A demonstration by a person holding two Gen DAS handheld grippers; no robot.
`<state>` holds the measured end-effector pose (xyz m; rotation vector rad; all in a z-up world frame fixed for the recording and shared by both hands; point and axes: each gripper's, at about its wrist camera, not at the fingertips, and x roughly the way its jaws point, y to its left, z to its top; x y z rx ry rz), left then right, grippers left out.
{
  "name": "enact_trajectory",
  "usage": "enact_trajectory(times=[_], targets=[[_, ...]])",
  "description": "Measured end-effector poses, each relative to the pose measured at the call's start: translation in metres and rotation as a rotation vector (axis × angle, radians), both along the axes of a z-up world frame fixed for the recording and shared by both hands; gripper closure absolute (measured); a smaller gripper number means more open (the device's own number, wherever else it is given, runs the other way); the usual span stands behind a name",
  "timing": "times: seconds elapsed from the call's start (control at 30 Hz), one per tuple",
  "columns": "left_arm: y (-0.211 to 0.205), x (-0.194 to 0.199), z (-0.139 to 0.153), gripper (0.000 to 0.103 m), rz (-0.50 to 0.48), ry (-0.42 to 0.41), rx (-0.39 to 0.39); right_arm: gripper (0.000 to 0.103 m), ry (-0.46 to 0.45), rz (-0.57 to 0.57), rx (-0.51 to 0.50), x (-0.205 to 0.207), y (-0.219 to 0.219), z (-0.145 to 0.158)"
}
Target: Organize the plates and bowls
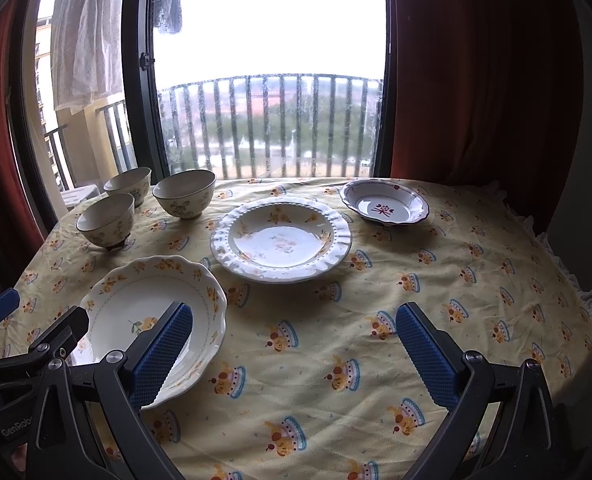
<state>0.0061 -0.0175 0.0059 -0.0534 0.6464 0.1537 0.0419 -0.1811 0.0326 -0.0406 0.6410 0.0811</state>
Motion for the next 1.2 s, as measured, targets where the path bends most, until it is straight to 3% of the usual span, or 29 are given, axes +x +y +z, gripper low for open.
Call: enact_trajectory(times=[0.87, 1.2], targets=[[-0.001, 0.006, -0.001, 0.000, -0.007, 0.003, 0.003, 0.000, 0.003, -0.010, -0.002, 0.005, -0.002, -0.002], [0.004, 0.014, -0.006, 0.003, 0.012, 0.045, 0.018, 0.001, 0.019, 0.023, 0.018, 0.011, 0.007, -0.004]])
